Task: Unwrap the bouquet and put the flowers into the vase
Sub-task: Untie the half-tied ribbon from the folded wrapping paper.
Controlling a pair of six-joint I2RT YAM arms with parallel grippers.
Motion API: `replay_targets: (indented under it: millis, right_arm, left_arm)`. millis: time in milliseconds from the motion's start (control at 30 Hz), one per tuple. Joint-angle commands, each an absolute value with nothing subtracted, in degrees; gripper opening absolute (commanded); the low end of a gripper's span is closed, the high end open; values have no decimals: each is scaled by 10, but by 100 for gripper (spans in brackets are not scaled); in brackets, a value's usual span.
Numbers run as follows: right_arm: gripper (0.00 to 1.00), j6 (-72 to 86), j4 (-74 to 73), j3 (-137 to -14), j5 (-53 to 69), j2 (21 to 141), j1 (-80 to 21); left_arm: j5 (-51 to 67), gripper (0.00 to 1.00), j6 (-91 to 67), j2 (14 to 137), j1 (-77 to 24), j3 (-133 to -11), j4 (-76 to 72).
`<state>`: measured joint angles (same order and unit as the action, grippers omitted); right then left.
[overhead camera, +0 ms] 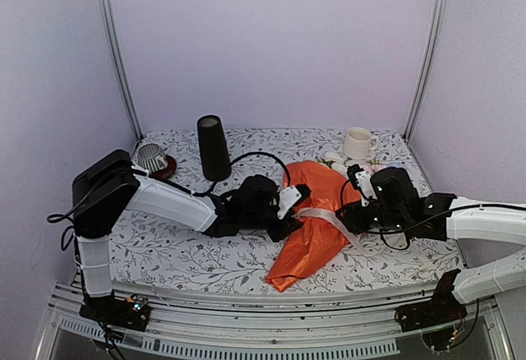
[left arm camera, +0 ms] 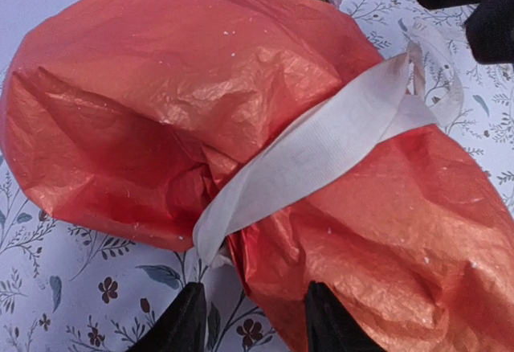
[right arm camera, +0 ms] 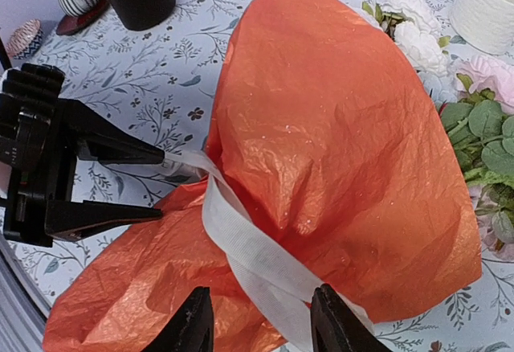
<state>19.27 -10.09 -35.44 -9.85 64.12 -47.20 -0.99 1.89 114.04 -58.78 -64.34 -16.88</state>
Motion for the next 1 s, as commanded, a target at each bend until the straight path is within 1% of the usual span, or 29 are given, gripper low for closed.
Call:
replay_targets:
  millis: [0,100,233,500,600,767,900,967]
  right_arm:
    - [45,149,-155,-389,-136,680,-474]
    - [46,134,-138,-399,-119,698,-474]
    - [46,122,-124,-420,-103,731,-473]
    - [47,111,-99,-456,-106,800,-473]
    - [46,110,-96,-475,-108,818,-473]
    - [46,107,-88,-489,-103,826,-472]
    - [45,108,-84,-483,-102,820,-473]
    - [45,108,-81,-478,-104,815,-472]
  left_arm:
    - [12,45,23,1164,-574,-680,-131]
    - [18,44,24,1178,-569,-699,-119]
    - [23,40,15,1185,-559,-709,-119]
    - [24,35,10,1178,-548,-717,-123]
    - [28,35,8,1166,-547,-712,-129]
    - [44,39,5,1134,-546,-686,-150]
    - [12,40,-13,1133,-545,-677,-135]
    - [8,41,-17,1109,-543,-668,-139]
